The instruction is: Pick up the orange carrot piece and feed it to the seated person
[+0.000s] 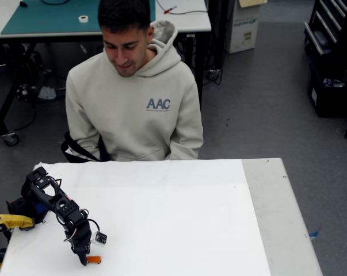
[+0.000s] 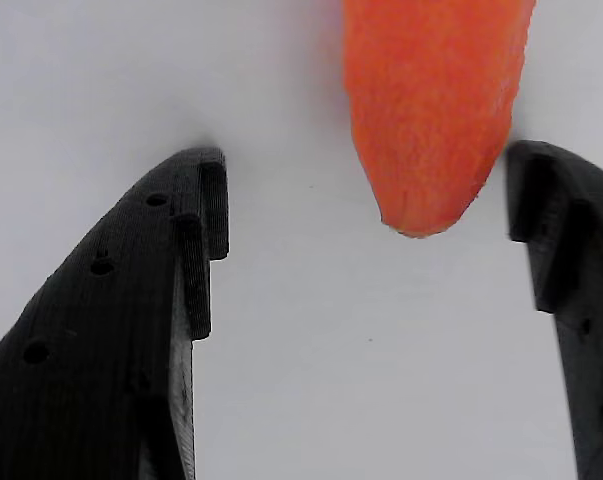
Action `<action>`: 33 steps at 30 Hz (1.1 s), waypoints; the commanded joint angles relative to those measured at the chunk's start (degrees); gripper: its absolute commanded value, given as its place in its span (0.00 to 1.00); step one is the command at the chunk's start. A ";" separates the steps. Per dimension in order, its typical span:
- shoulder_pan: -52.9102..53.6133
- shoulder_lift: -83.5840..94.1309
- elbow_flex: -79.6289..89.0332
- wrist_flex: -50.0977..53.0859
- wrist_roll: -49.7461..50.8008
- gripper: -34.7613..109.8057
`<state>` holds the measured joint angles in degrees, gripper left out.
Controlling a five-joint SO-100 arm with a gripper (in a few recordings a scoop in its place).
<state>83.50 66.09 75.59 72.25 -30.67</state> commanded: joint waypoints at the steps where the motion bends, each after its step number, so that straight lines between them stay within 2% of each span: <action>1: 1.05 2.90 -0.88 0.09 -0.79 0.36; 12: 1.14 2.81 0.35 -12.13 -0.79 0.35; 28: 1.05 3.69 11.69 -11.43 -0.79 0.35; 33: 1.05 3.08 11.25 -11.43 -0.79 0.26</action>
<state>83.58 68.73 85.96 59.68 -30.67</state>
